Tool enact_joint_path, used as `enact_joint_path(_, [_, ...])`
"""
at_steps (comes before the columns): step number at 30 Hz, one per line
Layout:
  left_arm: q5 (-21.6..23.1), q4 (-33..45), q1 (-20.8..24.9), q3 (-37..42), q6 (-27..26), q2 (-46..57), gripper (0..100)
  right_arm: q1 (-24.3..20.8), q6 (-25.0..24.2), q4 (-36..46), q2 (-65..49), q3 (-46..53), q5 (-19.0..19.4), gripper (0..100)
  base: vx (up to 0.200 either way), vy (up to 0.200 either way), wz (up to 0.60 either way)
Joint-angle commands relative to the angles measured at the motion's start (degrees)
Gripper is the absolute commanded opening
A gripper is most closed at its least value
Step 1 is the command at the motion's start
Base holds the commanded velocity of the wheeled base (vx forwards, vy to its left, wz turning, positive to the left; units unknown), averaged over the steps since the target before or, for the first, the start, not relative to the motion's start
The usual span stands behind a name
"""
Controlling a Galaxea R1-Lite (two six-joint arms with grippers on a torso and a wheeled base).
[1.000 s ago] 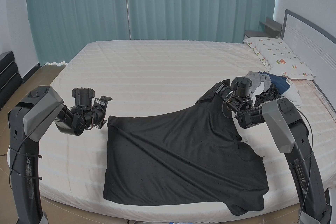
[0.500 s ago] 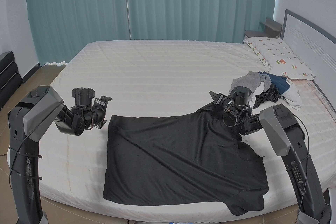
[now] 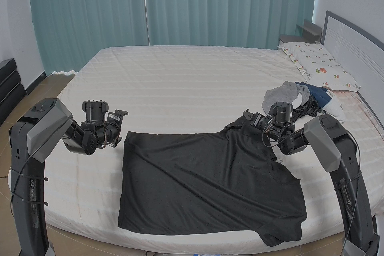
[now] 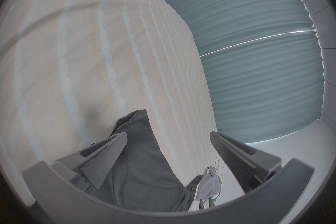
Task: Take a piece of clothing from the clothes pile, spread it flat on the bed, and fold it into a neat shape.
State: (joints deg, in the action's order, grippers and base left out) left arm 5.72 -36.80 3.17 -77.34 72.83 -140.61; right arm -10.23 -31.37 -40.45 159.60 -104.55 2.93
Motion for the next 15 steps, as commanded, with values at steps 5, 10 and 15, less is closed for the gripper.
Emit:
enact_joint_path(5, [0.0, -0.02, -0.01, -0.09, 0.03, -0.11, 100, 3.9, 0.25, 1.16, -6.32, 9.19, 4.46, 100, 0.0, 0.0, 0.0])
enact_joint_path(10, [0.0, -0.02, -0.01, -0.09, 0.03, -0.19, 100, 5.31, 0.25, 1.25, -5.35, 11.29, 6.83, 100, 0.0, 0.0, 0.0])
enact_joint_path(15, [0.0, -0.02, 0.08, -0.09, 0.03, -0.11, 100, 5.39, 0.08, 1.34, -3.68, 11.38, 7.09, 100, 0.0, 0.0, 0.0])
